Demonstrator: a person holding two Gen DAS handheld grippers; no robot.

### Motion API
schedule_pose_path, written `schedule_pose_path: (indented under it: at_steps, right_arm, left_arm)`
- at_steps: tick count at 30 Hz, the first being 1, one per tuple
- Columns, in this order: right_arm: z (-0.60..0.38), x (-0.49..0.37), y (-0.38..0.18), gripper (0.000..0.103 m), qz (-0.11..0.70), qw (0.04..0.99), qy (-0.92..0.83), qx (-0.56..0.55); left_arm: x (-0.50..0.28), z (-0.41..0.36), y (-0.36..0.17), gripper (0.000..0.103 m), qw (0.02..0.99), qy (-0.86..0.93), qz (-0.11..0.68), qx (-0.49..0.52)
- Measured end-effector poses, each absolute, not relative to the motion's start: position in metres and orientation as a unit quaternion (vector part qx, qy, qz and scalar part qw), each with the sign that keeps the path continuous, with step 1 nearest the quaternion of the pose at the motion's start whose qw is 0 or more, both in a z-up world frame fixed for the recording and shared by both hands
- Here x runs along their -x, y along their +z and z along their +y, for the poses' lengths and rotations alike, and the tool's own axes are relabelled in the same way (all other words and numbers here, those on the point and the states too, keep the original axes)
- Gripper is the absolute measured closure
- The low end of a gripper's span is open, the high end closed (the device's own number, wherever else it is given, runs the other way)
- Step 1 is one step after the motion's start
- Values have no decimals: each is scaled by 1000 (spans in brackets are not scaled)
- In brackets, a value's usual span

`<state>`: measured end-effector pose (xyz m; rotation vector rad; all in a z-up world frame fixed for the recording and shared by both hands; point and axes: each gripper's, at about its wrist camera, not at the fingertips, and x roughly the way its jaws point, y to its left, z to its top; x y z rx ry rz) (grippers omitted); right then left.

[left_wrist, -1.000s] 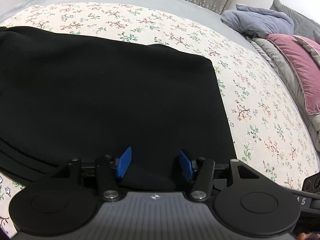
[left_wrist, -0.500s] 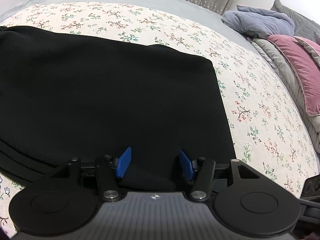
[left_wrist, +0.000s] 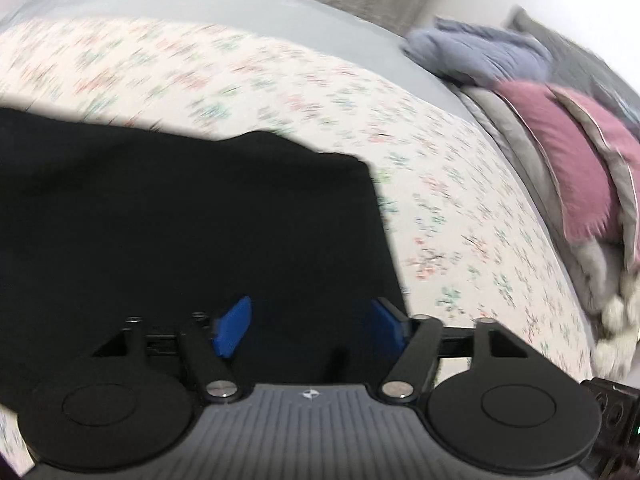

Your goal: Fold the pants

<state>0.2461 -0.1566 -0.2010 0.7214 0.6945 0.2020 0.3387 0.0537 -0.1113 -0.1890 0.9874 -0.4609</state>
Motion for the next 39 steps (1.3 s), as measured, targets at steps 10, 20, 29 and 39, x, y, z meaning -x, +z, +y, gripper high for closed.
schedule_pose_path:
  at_steps: [10,20,29,39]
  right_arm:
    - [-131,-240,-180,87,297,918,103,-240]
    - [-114,-236,-173,88,279,938,107,-173]
    - [-116,-235,-173,88,288,931,113,-193]
    - [-178,-219,-144,89,270,905,128,-303]
  left_arm:
    - [-373,-54,-87,32,821,-275,487,-115]
    - [-372,-127,-147,34,783,-168,477,-362]
    - [-401,-104,-146,94,813,-105,467,-330]
    - [-403,-90,-61,103,878,-108,447,-133]
